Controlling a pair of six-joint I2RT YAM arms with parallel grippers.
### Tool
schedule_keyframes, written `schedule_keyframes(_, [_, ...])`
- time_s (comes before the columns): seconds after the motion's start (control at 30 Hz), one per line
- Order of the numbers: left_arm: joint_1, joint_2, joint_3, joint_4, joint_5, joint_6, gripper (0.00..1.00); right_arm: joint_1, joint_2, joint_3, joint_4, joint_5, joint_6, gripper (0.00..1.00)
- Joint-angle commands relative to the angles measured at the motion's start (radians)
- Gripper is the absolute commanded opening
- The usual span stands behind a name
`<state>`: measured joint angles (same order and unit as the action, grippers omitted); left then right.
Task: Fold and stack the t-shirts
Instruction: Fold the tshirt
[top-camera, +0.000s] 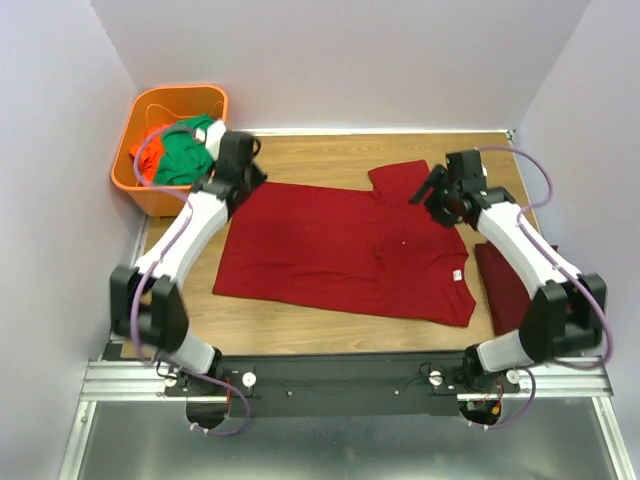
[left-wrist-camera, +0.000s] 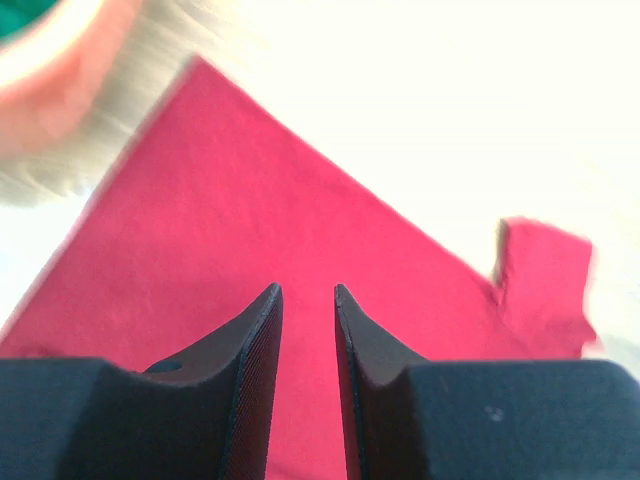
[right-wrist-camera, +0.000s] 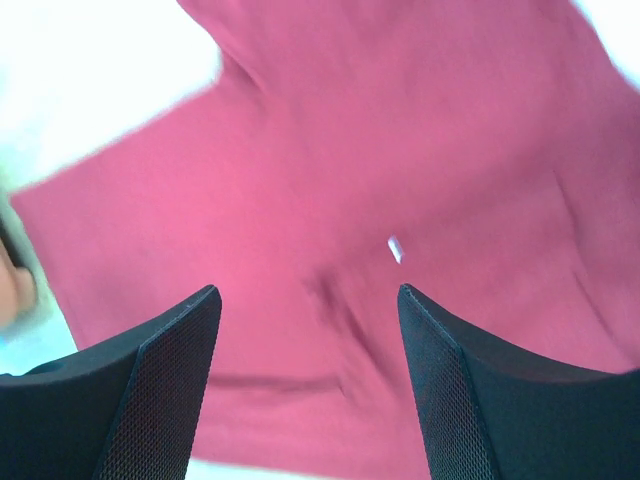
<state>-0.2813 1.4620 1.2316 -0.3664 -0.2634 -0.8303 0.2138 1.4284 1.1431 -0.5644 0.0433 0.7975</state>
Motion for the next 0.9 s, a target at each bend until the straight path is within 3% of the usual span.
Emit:
schedule_keyframes(0.0, [0.02, 0.268, 0.268, -0.069, -0.221, 0.091, 0.35, -0.007, 0.115, 0.122, 0.092, 0.043, -0.098, 0.78])
schedule_keyframes(0.27, [0.056, 0.737, 0.825, -0.256, -0.318, 0.214, 0.34, -0.008, 0.339, 0.29, 0.109, 0.013, -0.179, 0.78])
schedule_keyframes(0.4, [0.059, 0.825, 0.882, -0.282, -0.362, 0.226, 0.34, -0.01, 0.378, 0.299, 0.113, -0.016, -0.193, 0.78])
schedule_keyframes(0.87, [0.077, 0.966, 0.894, -0.289, -0.274, 0.197, 0.35, -0.01, 0.359, 0.231, 0.146, -0.061, -0.202, 0.78])
